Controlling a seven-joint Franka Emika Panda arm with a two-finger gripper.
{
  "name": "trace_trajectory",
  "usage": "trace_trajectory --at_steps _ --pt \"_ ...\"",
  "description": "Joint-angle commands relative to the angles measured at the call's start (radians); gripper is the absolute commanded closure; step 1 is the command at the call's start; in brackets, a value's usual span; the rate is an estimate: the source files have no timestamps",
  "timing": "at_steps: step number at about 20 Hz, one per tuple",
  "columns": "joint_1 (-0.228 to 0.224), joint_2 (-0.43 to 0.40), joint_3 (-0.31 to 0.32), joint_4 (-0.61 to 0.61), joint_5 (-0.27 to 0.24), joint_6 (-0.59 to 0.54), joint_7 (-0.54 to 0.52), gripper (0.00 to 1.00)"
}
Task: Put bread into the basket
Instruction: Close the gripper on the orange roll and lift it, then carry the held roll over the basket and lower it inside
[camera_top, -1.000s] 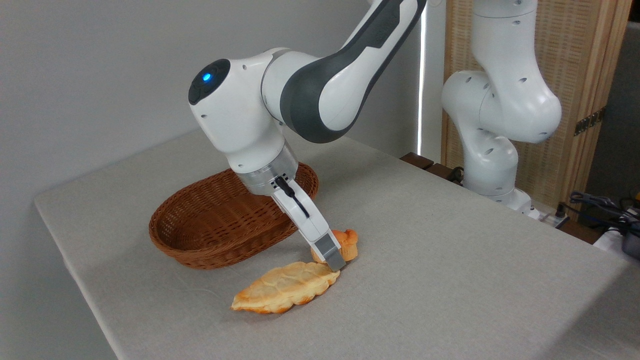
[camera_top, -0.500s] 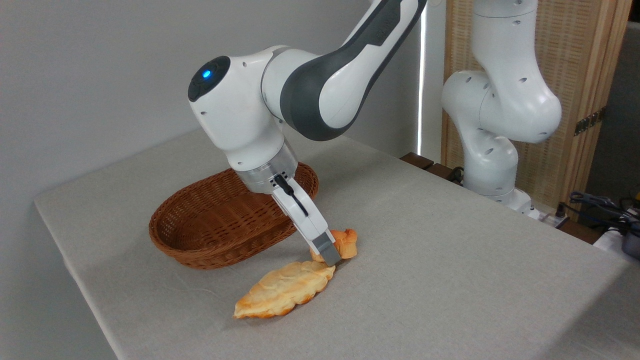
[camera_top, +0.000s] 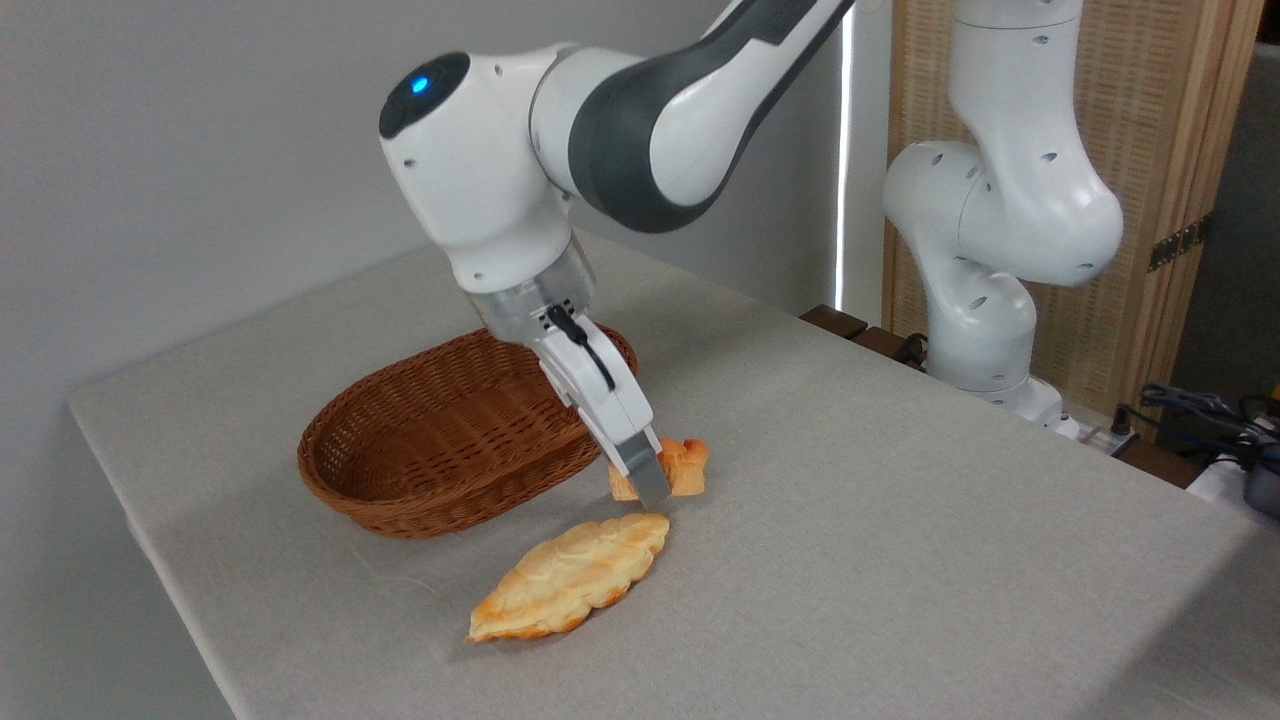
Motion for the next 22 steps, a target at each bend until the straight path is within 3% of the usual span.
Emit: trace_trajectory --at_steps 1,4,12,13,16,17,22 --pt "-0.002 -0.034 0.000 0.009 0.012 -0.047 0.016 0.45" --pt "-0.004 -0.044 -0.003 0.034 -0.006 -0.047 0.015 0.44" --pt "-0.004 -0.041 -0.095 0.116 -0.081 0.002 0.006 0.44" --pt "-0.004 -0.037 -0.117 0.124 -0.089 0.030 -0.003 0.33" --pt "-0.004 -0.028 -0.143 0.124 -0.091 0.084 -0.033 0.13" --pt "-0.004 -0.017 -0.166 0.124 -0.089 0.107 -0.052 0.00" --pt "-0.007 0.020 -0.206 0.124 -0.117 0.168 -0.068 0.00"
